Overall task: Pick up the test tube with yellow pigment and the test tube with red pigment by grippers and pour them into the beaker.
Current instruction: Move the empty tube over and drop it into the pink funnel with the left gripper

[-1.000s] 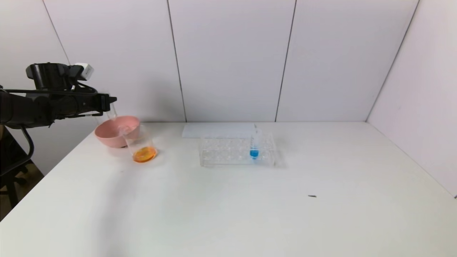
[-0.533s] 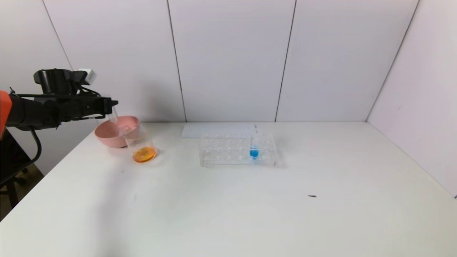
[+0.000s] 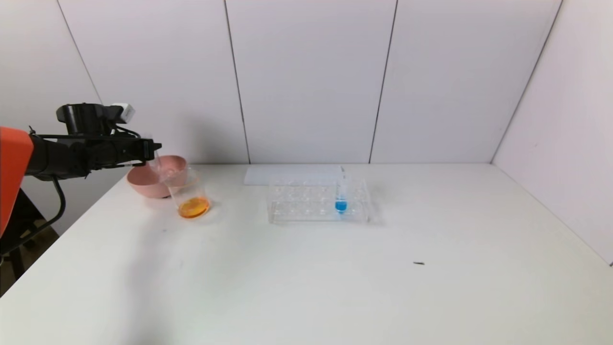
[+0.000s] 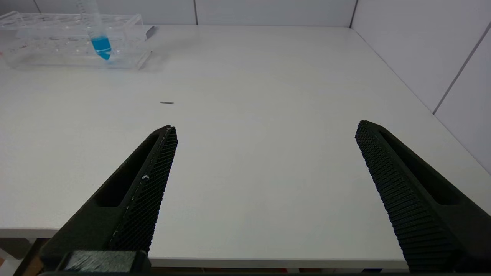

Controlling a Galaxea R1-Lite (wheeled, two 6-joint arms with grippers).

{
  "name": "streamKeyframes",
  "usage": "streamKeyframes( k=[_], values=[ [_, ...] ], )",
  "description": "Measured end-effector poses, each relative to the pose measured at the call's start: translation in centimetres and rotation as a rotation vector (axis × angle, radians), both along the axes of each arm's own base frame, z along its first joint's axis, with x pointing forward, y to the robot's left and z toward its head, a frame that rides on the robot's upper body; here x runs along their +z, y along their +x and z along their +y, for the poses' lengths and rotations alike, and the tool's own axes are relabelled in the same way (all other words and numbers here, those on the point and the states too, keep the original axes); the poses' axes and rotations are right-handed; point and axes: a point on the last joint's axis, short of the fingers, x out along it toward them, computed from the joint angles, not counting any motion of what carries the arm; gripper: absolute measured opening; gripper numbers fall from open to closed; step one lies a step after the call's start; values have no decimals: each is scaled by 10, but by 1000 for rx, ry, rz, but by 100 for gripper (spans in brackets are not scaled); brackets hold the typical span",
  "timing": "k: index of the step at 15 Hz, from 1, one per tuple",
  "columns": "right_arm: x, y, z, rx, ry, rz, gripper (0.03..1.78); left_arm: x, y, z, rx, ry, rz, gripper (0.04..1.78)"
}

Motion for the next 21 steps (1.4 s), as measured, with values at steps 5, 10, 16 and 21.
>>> streamKeyframes(
  k=[5, 10, 16, 21],
  values=[
    [0, 0, 0, 0, 0, 0, 170, -12, 4, 6, 9, -9, 34, 47],
    [0, 0, 0, 0, 0, 0, 170, -19, 5, 10, 14, -12, 49, 47],
    [0, 0, 0, 0, 0, 0, 170, -22, 6, 14, 21, -14, 54, 75],
    [0, 0, 0, 0, 0, 0, 170, -21, 5, 16, 20, -14, 48, 150]
  ],
)
